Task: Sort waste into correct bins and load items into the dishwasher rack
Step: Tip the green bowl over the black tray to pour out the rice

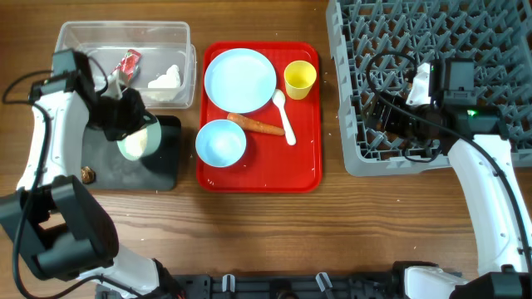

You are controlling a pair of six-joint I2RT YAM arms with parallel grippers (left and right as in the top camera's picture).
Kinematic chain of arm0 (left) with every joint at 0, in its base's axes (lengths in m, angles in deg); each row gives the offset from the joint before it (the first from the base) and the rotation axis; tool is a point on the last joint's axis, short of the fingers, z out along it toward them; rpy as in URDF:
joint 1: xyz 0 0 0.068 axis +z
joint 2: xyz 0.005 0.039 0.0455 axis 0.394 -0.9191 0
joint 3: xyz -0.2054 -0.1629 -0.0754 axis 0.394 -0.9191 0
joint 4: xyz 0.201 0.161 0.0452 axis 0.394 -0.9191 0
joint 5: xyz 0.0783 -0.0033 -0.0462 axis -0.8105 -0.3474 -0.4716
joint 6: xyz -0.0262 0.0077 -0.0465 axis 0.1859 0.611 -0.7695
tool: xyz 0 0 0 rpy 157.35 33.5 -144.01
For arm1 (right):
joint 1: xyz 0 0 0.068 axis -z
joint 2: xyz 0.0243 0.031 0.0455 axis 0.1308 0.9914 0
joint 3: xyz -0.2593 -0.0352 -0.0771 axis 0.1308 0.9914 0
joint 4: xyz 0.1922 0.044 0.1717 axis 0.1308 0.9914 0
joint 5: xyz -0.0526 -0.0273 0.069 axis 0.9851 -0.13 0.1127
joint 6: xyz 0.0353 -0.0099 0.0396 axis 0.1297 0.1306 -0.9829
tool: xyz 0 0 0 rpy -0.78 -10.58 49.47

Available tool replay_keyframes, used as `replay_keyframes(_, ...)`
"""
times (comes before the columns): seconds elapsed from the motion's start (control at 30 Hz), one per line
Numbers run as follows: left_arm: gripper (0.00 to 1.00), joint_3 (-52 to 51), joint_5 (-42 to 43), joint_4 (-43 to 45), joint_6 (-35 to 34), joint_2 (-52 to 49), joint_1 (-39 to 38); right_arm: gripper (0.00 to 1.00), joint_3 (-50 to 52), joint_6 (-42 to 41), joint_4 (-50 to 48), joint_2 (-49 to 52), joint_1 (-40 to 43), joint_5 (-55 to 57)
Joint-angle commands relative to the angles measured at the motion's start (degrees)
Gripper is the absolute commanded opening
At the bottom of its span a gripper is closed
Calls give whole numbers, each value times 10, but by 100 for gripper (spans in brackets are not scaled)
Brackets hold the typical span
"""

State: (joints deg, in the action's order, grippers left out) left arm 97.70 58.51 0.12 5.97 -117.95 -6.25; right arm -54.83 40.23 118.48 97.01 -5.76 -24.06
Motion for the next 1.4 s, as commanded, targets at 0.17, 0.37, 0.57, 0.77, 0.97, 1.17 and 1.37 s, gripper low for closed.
replay_keyframes(0.17,4,-122,274,99,95,10,98,100,-2,2,3,-9,0,-12)
replay_keyframes(0.37,4,-137,409,60,191,10,205,100,-2,-5,10,-9,0,-38)
replay_keyframes(0.57,4,-141,462,16,241,10,264,100,-2,-5,10,-9,0,-38)
replay_keyframes(0.77,4,-141,521,-8,238,10,266,100,-2,-5,11,-9,0,-38)
replay_keyframes(0.97,4,-141,558,-49,239,10,266,100,-2,-5,15,-9,0,-38)
replay_keyframes(1.17,4,-141,573,-100,239,10,266,100,-2,-5,17,-9,0,-37)
replay_keyframes(1.37,4,-141,568,-94,256,10,268,100,-2,-4,16,-9,0,-37)
